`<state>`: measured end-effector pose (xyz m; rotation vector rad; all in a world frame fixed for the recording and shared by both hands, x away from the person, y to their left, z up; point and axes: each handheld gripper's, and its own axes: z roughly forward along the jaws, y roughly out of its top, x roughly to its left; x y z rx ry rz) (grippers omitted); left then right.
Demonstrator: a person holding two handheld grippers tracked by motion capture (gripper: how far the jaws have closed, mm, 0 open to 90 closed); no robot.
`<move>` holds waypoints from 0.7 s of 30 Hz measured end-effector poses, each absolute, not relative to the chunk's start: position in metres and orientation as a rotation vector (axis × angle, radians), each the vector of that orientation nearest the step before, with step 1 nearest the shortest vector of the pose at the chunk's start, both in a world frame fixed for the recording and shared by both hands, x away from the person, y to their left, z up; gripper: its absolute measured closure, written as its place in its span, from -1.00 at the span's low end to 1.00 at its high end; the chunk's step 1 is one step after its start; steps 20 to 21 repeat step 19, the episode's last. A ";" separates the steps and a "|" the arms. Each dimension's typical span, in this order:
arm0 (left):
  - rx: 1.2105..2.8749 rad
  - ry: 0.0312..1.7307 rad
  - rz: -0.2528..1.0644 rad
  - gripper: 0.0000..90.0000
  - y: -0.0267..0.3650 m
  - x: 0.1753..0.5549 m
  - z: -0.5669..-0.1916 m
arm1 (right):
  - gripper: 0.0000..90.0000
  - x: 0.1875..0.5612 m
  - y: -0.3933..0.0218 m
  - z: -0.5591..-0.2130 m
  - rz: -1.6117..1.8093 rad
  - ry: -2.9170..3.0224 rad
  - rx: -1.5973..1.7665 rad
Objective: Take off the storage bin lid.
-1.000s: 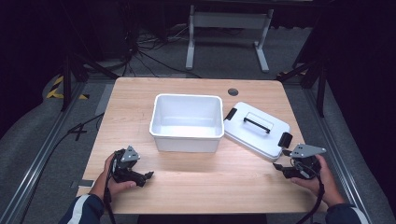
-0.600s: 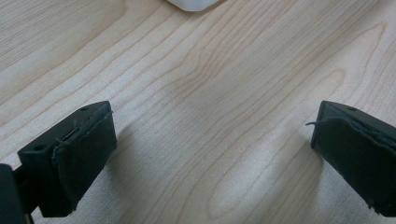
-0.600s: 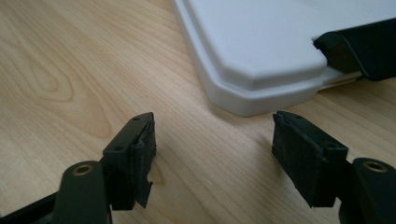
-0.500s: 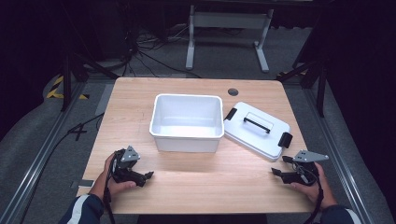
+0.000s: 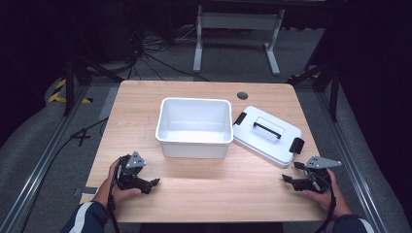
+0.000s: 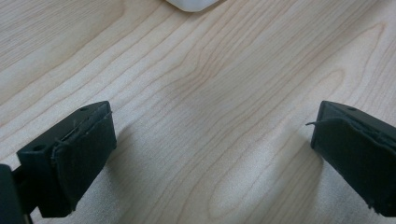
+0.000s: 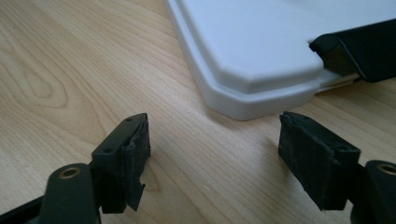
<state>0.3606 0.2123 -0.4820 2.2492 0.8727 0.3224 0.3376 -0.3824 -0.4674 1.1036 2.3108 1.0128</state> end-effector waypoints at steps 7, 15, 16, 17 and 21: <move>2.252 0.869 0.319 -0.99 0.212 0.361 -0.482 | -0.45 0.337 -0.382 -0.467 1.007 2.301 1.115; 2.255 0.869 0.320 -1.00 0.212 0.362 -0.482 | -0.47 0.337 -0.382 -0.467 1.004 2.299 1.120; 2.256 0.870 0.320 -1.00 0.212 0.362 -0.482 | -0.47 0.337 -0.382 -0.467 1.003 2.298 1.122; 2.255 0.870 0.320 -1.00 0.212 0.362 -0.482 | -0.48 0.337 -0.382 -0.467 1.002 2.298 1.122; 2.254 0.870 0.321 -1.00 0.212 0.362 -0.482 | -0.49 0.337 -0.382 -0.468 1.002 2.294 1.125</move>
